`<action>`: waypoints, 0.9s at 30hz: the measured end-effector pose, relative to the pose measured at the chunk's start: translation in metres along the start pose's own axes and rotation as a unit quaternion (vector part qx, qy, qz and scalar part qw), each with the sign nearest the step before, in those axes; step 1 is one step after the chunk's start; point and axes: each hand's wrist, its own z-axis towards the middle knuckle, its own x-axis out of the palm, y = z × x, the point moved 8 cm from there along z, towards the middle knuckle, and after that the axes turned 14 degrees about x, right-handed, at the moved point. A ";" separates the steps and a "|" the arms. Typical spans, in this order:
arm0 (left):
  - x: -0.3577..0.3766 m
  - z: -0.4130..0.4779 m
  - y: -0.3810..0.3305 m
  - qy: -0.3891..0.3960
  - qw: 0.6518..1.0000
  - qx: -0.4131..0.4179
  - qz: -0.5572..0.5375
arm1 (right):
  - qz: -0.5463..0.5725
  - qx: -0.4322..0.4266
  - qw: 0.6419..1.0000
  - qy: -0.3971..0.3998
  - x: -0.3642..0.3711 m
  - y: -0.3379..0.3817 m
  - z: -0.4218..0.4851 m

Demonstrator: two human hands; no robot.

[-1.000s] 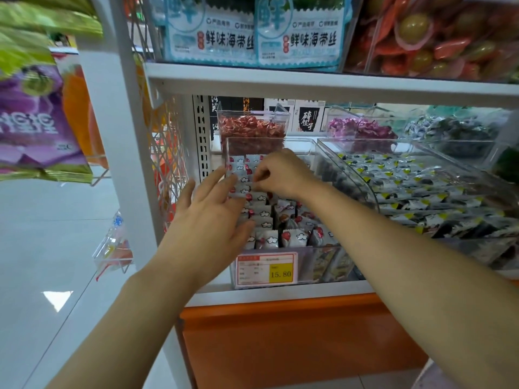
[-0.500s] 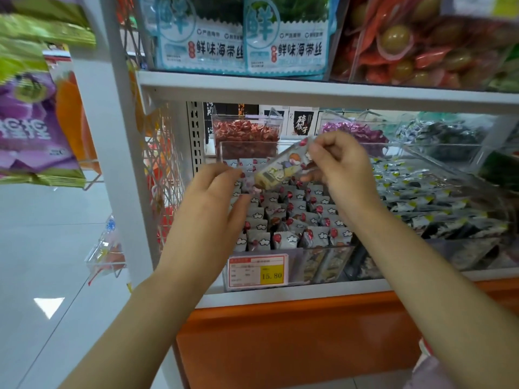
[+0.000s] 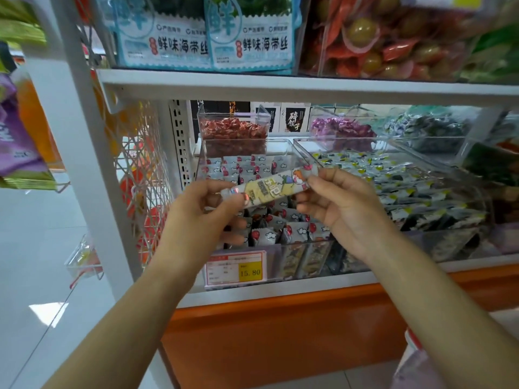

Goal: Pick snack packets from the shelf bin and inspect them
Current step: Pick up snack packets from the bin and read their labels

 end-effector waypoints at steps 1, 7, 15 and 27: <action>0.001 -0.001 0.002 0.000 0.999 -0.022 -0.043 | 0.023 0.015 1.000 0.015 0.001 -0.002 0.001; 0.011 -0.001 0.010 -0.033 0.952 -0.095 -0.290 | 0.087 0.057 0.993 0.047 0.006 -0.010 0.002; 0.018 -0.003 0.012 -0.031 0.939 -0.094 -0.328 | 0.135 0.045 0.990 0.020 -0.001 -0.011 0.004; 0.001 0.002 -0.006 0.023 0.999 0.043 0.001 | -0.105 -0.081 0.991 -0.001 0.005 0.002 -0.004</action>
